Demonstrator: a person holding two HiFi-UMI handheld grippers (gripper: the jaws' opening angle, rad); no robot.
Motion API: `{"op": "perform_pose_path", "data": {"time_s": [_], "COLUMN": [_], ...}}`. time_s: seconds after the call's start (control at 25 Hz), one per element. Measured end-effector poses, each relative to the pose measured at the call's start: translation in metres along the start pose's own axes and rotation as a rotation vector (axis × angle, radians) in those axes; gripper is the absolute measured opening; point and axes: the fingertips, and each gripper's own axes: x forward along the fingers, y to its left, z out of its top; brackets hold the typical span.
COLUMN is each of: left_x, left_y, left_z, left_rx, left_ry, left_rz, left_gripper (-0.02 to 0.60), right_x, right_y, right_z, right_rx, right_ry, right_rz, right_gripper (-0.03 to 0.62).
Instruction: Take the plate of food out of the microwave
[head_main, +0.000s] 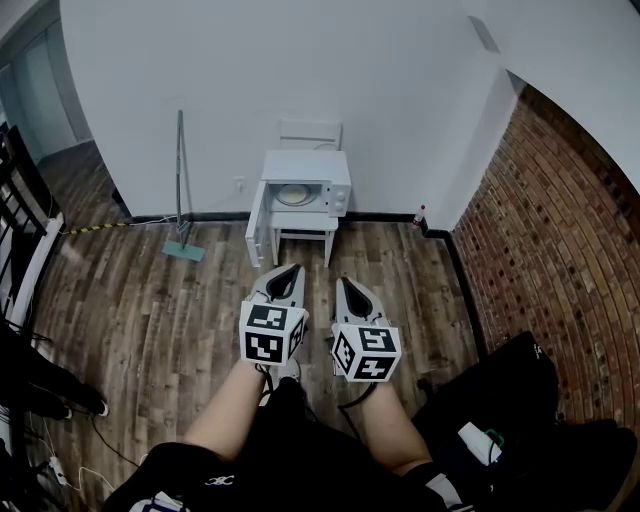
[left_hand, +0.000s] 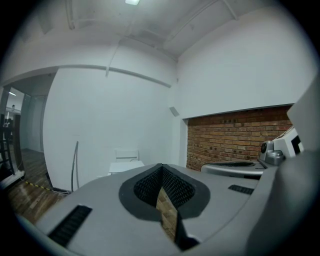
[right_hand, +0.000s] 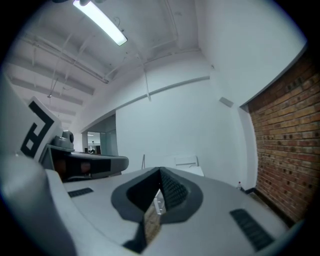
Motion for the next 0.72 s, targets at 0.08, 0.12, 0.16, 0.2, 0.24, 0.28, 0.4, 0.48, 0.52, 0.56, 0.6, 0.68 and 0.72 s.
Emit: {"op": "perform_pose_path", "data": {"time_s": [0.08,0.12,0.16,0.2,0.24,0.28,0.4,0.48,0.52,0.56,0.6,0.68,0.72], "left_x": [0.014,0.023,0.033,0.044,0.055,0.067,0.104,0.127,0.138,0.149,0.159,0.176,0.183], "left_y": [0.006,0.011,0.016,0.021,0.027,0.033,0.049,0.059,0.065,0.071,0.078,0.090,0.097], "left_z": [0.001,0.001,0.002,0.004,0.007,0.010,0.023,0.033,0.037,0.041,0.044,0.049,0.050], "left_rx": [0.007,0.009,0.010,0.010,0.010,0.011,0.010,0.011,0.013,0.016,0.018,0.022,0.025], "left_ry": [-0.001,-0.002,-0.004,-0.006,-0.008,-0.009,-0.009,-0.009,-0.009,-0.009,-0.008,-0.007,-0.006], "left_rz": [-0.003,-0.002,-0.001,-0.001,-0.002,-0.003,-0.010,-0.018,-0.020,-0.022,-0.023,-0.026,-0.025], "left_gripper": [-0.002,-0.002,-0.002,-0.002,-0.002,-0.002,-0.002,-0.002,-0.002,-0.002,-0.002,-0.002,-0.002], "right_x": [0.015,0.024,0.034,0.045,0.057,0.069,0.106,0.130,0.142,0.154,0.166,0.189,0.200], "right_y": [-0.003,-0.005,-0.009,-0.014,-0.020,-0.026,-0.042,-0.048,-0.051,-0.055,-0.058,-0.062,-0.063], "right_z": [-0.001,-0.001,-0.001,0.001,0.003,0.007,0.021,0.031,0.036,0.039,0.042,0.043,0.043], "right_rx": [-0.004,-0.009,-0.016,-0.024,-0.030,-0.034,-0.042,-0.044,-0.043,-0.041,-0.040,-0.041,-0.041], "right_ry": [0.002,0.003,0.003,0.004,0.003,0.001,-0.002,-0.009,-0.013,-0.017,-0.018,-0.014,-0.011], "right_rz": [0.019,0.020,0.016,0.010,0.004,0.000,0.008,0.021,0.022,0.019,0.018,0.027,0.037], "right_gripper": [0.011,0.011,0.011,0.011,0.012,0.011,0.012,0.011,0.011,0.011,0.011,0.011,0.011]}}
